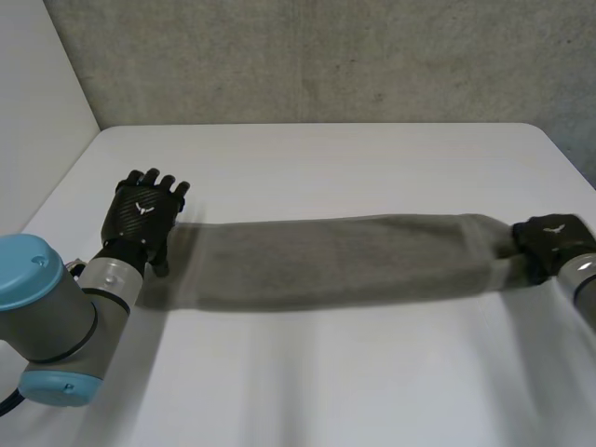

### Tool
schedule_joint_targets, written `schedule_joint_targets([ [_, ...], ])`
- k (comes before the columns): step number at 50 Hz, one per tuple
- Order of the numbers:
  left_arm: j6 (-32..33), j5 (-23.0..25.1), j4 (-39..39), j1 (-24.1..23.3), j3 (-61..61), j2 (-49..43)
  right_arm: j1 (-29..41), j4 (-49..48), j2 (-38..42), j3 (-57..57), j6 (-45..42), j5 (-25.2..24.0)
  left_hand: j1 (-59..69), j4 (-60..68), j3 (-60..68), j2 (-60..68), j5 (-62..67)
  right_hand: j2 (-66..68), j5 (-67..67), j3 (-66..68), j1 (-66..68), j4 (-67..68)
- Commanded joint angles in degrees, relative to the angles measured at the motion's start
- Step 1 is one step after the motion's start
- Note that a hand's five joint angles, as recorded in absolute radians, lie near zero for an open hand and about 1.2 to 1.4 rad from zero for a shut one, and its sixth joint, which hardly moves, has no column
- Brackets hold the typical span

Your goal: Fold the towel.

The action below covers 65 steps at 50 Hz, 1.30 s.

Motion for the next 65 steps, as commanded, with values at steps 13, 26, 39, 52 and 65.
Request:
schedule_joint_targets([
  [13,0.00,-0.09,0.13,-1.62,-0.24,0.57,7.44,9.57,-3.70,-20.64,-12.12,0.48,-4.65,-4.82,-3.81,-4.57,-12.40,5.21,3.95,4.45,4.27,3.24],
  [26,-0.09,-1.93,0.13,-2.50,-0.15,0.57,46.16,2.54,6.23,-21.88,-9.02,2.42,-4.65,-4.82,-3.81,-4.57,-12.40,1.23,-0.03,0.48,0.29,-0.74],
  [39,-0.88,-2.11,0.04,-4.44,0.20,1.01,44.14,3.68,9.39,-17.75,-8.50,13.58,-4.65,-4.82,-3.81,-4.57,-12.40,-64.79,-66.05,-65.55,-65.73,-66.76],
  [52,-6.85,-2.20,-0.05,-12.43,2.93,3.21,27.37,1.93,-4.14,3.94,5.30,4.35,-4.65,-4.82,-3.81,-4.57,-12.40,-64.79,-66.05,-65.55,-65.73,-66.76],
  [65,-6.94,-2.99,-0.13,-13.22,3.45,3.47,21.11,-1.41,-4.75,4.76,-0.66,4.61,-4.65,-4.82,-3.81,-4.57,-12.40,5.21,3.95,4.45,4.27,3.24],
])
